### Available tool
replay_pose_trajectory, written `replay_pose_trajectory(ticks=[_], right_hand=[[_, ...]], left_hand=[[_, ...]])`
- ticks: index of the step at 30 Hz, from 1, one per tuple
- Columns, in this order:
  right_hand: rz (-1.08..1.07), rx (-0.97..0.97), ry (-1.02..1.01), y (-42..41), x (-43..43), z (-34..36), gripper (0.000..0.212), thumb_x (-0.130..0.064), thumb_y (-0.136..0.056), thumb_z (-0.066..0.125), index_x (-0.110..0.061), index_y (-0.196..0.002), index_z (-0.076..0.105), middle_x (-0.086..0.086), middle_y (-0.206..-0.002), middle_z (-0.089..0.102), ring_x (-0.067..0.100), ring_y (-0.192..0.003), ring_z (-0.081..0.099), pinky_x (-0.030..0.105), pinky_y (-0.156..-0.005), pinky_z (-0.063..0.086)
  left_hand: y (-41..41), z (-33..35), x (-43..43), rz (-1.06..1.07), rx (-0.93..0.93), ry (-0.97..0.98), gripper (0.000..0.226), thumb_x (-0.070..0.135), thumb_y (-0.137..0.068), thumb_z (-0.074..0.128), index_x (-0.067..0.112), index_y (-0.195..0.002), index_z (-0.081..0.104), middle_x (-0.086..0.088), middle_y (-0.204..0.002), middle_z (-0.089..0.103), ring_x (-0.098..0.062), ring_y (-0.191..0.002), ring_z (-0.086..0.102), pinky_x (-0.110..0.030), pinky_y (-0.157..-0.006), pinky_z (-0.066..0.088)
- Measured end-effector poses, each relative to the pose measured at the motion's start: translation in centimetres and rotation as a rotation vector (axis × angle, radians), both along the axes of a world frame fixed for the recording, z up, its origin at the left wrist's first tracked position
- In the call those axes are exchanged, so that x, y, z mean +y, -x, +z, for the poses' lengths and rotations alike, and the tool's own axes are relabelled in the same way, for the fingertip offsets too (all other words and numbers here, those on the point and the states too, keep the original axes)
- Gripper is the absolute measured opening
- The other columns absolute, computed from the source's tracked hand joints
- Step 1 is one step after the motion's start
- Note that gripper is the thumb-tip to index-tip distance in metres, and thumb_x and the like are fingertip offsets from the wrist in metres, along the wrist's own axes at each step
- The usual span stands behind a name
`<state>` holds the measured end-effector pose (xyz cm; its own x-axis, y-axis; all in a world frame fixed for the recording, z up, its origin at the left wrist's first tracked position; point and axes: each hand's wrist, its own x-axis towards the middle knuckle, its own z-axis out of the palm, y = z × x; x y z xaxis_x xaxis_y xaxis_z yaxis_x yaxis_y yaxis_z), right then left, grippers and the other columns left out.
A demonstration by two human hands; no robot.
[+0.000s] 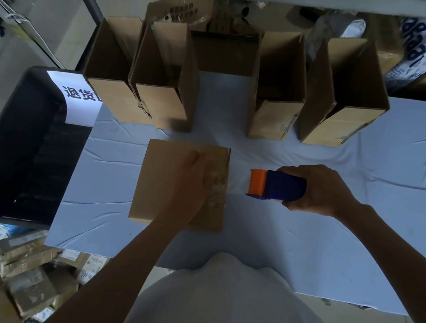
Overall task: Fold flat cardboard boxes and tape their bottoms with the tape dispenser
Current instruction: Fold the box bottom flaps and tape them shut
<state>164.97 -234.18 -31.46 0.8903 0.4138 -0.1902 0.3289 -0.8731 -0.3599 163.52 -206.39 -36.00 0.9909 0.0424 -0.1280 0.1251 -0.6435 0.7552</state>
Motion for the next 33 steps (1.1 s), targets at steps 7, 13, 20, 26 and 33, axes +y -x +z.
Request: replay_pose_trajectory(ticks=[7, 13, 20, 26, 33], right_hand=[[0.036, 0.02, 0.026, -0.2, 0.1, 0.0, 0.071, -0.035, -0.064, 0.084, -0.024, -0.127, 0.055, -0.001, -0.112, 0.067, 0.019, -0.101, 0.059, 0.024, -0.075, 0.04], [0.108, 0.088, 0.105, -0.9, 1.3, -0.1, 0.057, -0.034, -0.063, 0.08, -0.028, -0.115, 0.058, -0.009, -0.094, 0.066, 0.014, -0.088, 0.06, 0.02, -0.067, 0.039], [0.243, 0.002, 0.521, -1.8, 6.9, 0.3, 0.031, -0.028, -0.071, 0.069, -0.02, -0.099, 0.058, -0.001, -0.084, 0.06, 0.018, -0.078, 0.06, 0.025, -0.065, 0.04], [0.198, 0.05, 0.553, -3.0, 3.1, 2.8, 0.036, -0.035, -0.068, 0.069, -0.028, -0.099, 0.052, -0.007, -0.076, 0.05, 0.014, -0.076, 0.057, 0.025, -0.067, 0.041], [0.123, -0.166, 0.253, -2.9, 0.2, 1.7, 0.081, -0.059, -0.068, 0.073, -0.022, -0.134, 0.045, -0.001, -0.098, 0.062, 0.018, -0.085, 0.061, 0.023, -0.067, 0.038]], left_hand=[[-0.1, -1.1, -0.7, -0.261, -0.061, 0.052, 0.015, 0.014, -0.089, 0.063, 0.011, -0.103, 0.067, -0.001, -0.092, 0.064, -0.004, -0.077, 0.055, -0.006, -0.077, 0.041], [0.0, -1.7, -0.4, -0.285, -0.07, 0.051, 0.017, 0.013, -0.091, 0.059, 0.01, -0.106, 0.065, -0.001, -0.093, 0.062, 0.004, -0.08, 0.053, -0.004, -0.079, 0.038], [0.0, -1.6, -0.9, -0.277, -0.11, 0.068, 0.019, 0.004, -0.089, 0.059, 0.008, -0.106, 0.067, -0.001, -0.091, 0.06, 0.009, -0.078, 0.054, -0.003, -0.074, 0.039], [0.4, -1.3, 0.2, -0.245, -0.171, 0.002, 0.024, 0.007, -0.09, 0.052, 0.011, -0.107, 0.069, -0.004, -0.094, 0.059, -0.006, -0.082, 0.05, -0.014, -0.078, 0.038], [-0.2, -0.3, -0.5, -0.484, -0.26, -0.537, 0.032, 0.027, -0.08, 0.039, 0.016, -0.081, 0.069, -0.004, -0.08, 0.059, -0.016, -0.079, 0.05, -0.03, -0.062, 0.051]])
